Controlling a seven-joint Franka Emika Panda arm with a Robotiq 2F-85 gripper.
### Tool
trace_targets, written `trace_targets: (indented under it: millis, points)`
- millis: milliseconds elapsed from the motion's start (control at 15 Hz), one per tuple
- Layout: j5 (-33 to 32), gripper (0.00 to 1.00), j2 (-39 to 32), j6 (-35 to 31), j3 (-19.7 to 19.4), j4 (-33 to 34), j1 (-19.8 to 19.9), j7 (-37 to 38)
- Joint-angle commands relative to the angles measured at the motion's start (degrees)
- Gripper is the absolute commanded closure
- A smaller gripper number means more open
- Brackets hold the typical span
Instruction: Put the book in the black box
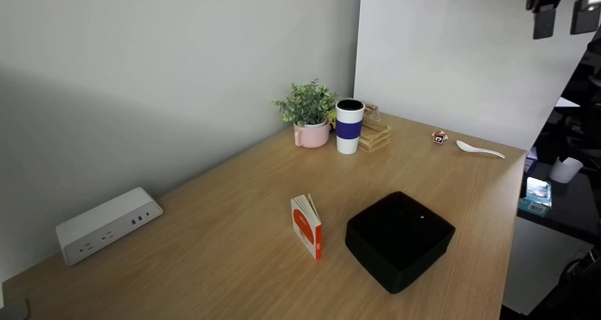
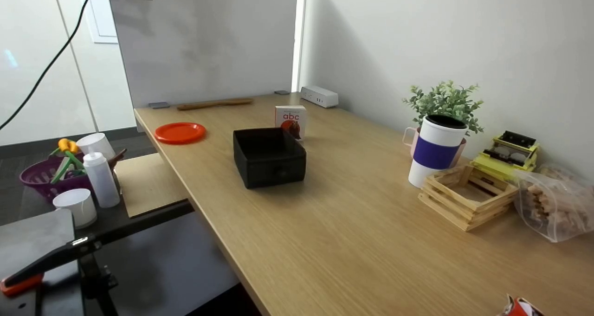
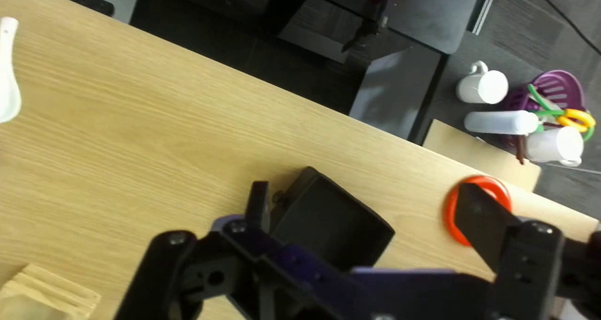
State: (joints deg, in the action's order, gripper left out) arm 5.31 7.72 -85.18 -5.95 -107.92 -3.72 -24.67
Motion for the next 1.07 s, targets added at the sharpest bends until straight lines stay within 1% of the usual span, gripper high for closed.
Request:
trace_targets:
  millis: [0,133,267,333,600,800,1000]
  points:
    - [1.36,0.00,-1.56,0.21,1.53,1.31,1.40,-0.14]
    - [1.48,0.00,-2.86,0.21,1.88,1.94,1.49,-0.09]
    - [1.31,0.00,-1.90,-0.01,1.96,1.54,1.55,0.73]
    - [3.58,0.00,-1.67,-2.13,1.54,1.05,1.85,1.01]
    - [15.75,0.00,-2.04,-8.37,1.69,0.06,2.01,8.23]
    - [23.12,0.00,-2.78,-15.90,2.45,-1.60,1.71,13.60]
    - [28.18,0.00,-4.20,-24.80,3.81,-3.43,1.34,20.19]
